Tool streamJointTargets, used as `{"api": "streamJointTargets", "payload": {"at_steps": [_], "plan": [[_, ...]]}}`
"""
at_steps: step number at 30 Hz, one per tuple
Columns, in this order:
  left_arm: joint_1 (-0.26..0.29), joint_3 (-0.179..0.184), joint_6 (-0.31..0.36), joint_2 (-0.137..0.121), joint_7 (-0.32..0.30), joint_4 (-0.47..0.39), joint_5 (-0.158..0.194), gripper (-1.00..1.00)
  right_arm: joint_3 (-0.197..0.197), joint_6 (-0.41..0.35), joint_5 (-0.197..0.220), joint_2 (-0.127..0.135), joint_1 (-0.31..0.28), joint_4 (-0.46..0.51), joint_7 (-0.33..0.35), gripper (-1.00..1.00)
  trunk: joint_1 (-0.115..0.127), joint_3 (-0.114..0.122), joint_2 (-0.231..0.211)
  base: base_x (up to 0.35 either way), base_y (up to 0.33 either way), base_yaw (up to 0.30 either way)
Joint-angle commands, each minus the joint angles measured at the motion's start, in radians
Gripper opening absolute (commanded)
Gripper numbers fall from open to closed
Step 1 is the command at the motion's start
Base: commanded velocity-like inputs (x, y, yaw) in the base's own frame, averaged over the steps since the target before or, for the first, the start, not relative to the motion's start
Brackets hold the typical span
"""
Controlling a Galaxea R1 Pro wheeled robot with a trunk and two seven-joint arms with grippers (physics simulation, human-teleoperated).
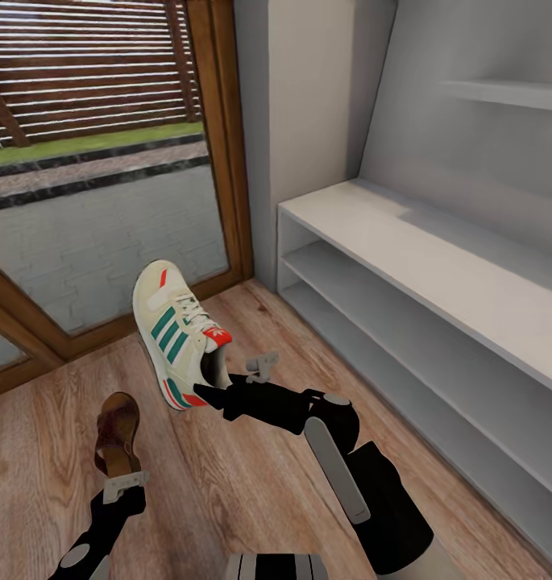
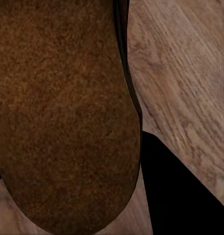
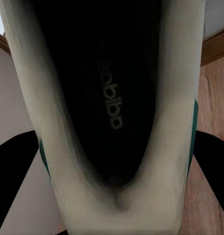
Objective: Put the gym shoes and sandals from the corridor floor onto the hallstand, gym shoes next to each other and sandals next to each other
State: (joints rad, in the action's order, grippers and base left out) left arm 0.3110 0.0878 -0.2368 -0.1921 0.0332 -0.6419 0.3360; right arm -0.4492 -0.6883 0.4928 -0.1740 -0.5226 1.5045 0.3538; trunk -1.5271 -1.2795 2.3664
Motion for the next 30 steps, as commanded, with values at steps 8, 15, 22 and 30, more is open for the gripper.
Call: {"api": "streamJointTargets", "payload": {"at_steps": [8,15,22,30], "plan": [[0.000,0.007,-0.004,-0.001,0.004,0.001,0.011,-1.00,0.000,-0.004,0.000,0.000,0.000,0.000,0.001,-1.00,0.031,0.025,-0.056,0.000,0.000,-0.015],[0.000,0.007,-0.003,-0.001,0.004,0.000,0.011,-1.00,0.000,-0.004,0.000,0.000,0.000,-0.001,0.001,-1.00,0.050,0.043,-0.091,0.000,0.000,-0.078],[-0.001,0.007,-0.005,0.000,0.004,-0.001,0.011,-1.00,0.000,-0.004,-0.001,0.000,0.000,-0.001,0.001,-1.00,0.050,0.049,-0.091,0.000,0.000,-0.219],[-0.001,0.007,-0.006,0.003,0.004,0.000,0.011,-1.00,0.000,-0.003,-0.004,0.000,0.000,-0.002,0.001,-1.00,0.050,0.058,-0.091,0.000,0.000,-0.230]]}}
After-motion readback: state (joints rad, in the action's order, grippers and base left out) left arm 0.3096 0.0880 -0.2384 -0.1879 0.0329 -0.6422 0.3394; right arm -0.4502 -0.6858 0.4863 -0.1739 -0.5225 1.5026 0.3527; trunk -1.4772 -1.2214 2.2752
